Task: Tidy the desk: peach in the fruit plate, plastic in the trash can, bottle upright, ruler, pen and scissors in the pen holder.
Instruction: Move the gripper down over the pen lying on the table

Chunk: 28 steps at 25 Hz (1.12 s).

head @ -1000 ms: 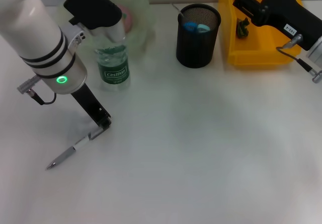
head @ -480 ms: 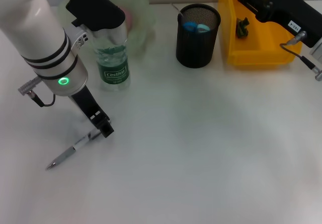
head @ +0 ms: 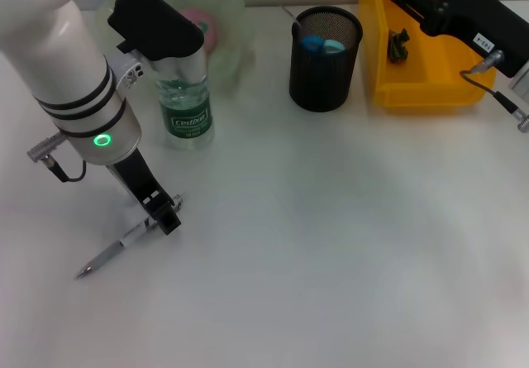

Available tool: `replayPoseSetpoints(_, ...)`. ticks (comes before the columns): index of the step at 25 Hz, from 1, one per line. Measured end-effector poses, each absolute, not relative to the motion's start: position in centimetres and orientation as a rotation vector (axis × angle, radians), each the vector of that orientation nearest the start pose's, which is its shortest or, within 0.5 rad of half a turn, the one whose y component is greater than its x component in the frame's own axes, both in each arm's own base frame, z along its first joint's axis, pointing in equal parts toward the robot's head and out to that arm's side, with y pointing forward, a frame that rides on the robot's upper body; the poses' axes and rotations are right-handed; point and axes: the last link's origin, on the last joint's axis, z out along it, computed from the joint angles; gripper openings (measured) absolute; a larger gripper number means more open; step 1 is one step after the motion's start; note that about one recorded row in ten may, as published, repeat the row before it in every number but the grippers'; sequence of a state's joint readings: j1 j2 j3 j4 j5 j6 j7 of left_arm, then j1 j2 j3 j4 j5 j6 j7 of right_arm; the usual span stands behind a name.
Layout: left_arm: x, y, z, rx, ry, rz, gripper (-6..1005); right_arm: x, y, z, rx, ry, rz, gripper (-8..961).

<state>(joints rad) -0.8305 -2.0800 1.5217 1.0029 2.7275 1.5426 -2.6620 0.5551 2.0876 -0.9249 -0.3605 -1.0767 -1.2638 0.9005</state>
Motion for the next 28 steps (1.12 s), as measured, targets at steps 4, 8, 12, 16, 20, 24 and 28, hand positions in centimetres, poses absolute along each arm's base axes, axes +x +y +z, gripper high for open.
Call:
replayPoseSetpoints(4, -18.3, 36.88, -4.05, -2.533, -0.913, 0.932, 684, 24.33, 37.78, 0.28, -2.066, 0.488, 1.093, 603)
replayPoseSetpoints(8, -18.45, 36.93, -4.13, -2.522, -0.906, 0.968, 683, 24.33, 37.78, 0.27, -2.066, 0.488, 1.093, 604)
replayPoseSetpoints(12, -18.4, 36.94, -4.2, -2.521, -0.904, 0.974, 682, 24.31, 37.77, 0.22, -2.066, 0.489, 1.094, 604)
replayPoseSetpoints(16, -18.41, 37.0, -4.22, -2.518, -0.905, 0.97, 681, 24.32, 37.74, 0.09, -2.069, 0.486, 1.089, 604)
replayPoseSetpoints(20, -18.42, 37.0, -4.22, -2.518, -0.905, 0.97, 680, 24.25, 37.78, -0.07, -2.072, 0.485, 1.088, 604)
replayPoseSetpoints(24, -18.61, 36.94, -4.27, -2.516, -0.913, 0.976, 680, 24.17, 37.82, -0.17, -2.075, 0.481, 1.087, 604)
replayPoseSetpoints(28, -18.69, 36.93, -4.3, -2.515, -0.915, 0.978, 679, 24.16, 37.81, -0.2, -2.075, 0.481, 1.087, 604)
